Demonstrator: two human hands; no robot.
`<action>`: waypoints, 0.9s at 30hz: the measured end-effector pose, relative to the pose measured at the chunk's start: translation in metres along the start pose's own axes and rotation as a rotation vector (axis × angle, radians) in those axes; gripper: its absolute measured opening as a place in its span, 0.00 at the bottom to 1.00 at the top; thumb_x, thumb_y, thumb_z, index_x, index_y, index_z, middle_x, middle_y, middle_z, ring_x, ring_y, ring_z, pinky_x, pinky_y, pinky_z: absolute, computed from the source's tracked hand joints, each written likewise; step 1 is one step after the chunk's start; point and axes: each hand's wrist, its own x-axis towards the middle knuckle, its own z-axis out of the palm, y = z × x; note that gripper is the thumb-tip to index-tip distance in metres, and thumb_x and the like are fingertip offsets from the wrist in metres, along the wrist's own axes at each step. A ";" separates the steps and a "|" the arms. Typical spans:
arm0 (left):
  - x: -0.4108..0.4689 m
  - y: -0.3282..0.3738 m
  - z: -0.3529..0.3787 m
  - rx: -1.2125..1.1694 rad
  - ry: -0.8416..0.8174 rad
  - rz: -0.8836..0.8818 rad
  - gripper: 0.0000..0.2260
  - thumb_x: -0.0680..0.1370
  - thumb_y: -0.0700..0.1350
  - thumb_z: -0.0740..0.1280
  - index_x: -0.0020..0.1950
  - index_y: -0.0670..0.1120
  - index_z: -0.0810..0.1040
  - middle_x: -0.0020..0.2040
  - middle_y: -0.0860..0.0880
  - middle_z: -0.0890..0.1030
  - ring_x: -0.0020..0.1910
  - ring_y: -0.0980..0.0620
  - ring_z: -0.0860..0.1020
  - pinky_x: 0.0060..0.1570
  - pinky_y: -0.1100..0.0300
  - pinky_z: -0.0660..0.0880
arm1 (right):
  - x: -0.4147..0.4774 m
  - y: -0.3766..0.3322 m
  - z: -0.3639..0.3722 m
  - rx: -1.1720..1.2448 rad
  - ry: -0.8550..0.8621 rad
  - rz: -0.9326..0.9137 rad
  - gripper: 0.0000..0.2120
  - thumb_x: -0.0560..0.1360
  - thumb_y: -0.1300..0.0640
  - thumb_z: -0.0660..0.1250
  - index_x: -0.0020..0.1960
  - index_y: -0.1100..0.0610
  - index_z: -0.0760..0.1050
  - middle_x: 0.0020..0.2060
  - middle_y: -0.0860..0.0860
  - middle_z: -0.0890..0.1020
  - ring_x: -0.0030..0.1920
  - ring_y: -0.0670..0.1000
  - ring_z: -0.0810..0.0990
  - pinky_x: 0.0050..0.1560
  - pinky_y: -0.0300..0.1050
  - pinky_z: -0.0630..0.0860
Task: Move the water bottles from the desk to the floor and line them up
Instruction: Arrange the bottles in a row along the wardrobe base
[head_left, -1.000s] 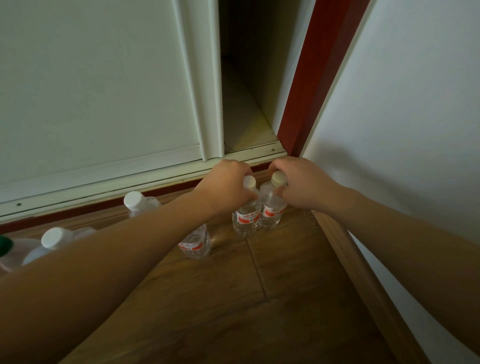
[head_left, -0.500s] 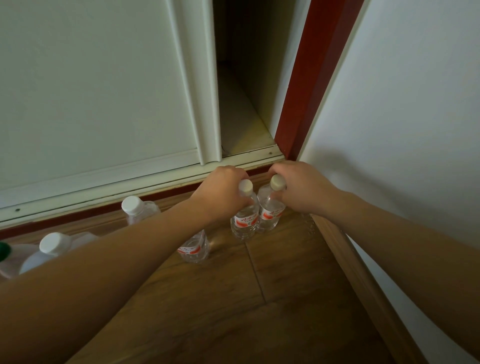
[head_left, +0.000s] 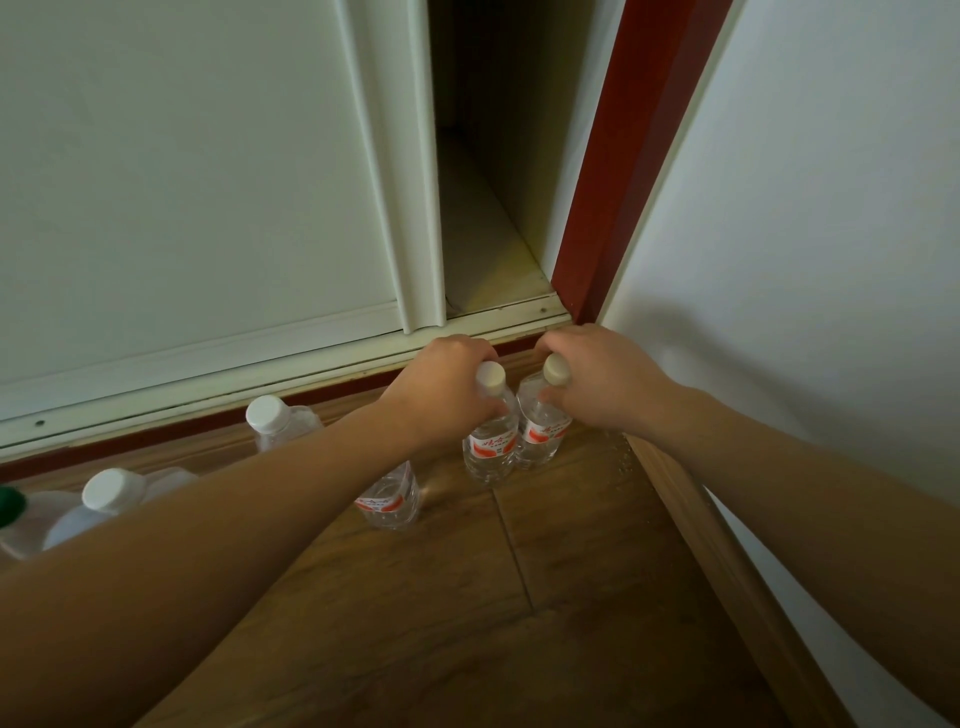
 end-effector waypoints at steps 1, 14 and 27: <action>0.000 -0.001 0.000 0.002 0.000 0.000 0.15 0.69 0.53 0.76 0.51 0.52 0.79 0.44 0.55 0.78 0.42 0.57 0.76 0.41 0.60 0.75 | 0.000 0.000 0.001 -0.005 0.000 0.000 0.16 0.69 0.49 0.74 0.53 0.47 0.73 0.42 0.40 0.73 0.42 0.44 0.72 0.36 0.39 0.63; -0.001 -0.004 -0.003 0.025 0.027 0.012 0.22 0.67 0.56 0.77 0.57 0.52 0.77 0.48 0.55 0.77 0.44 0.57 0.75 0.41 0.63 0.72 | 0.002 0.000 -0.001 0.000 0.001 0.017 0.20 0.68 0.47 0.75 0.57 0.48 0.74 0.50 0.43 0.79 0.46 0.44 0.73 0.41 0.41 0.68; -0.031 -0.016 -0.047 0.049 0.086 -0.037 0.29 0.68 0.57 0.77 0.66 0.51 0.74 0.55 0.53 0.77 0.47 0.56 0.75 0.44 0.62 0.73 | 0.006 -0.053 -0.032 0.039 0.037 -0.048 0.20 0.70 0.46 0.73 0.60 0.46 0.74 0.52 0.42 0.78 0.49 0.43 0.74 0.44 0.37 0.69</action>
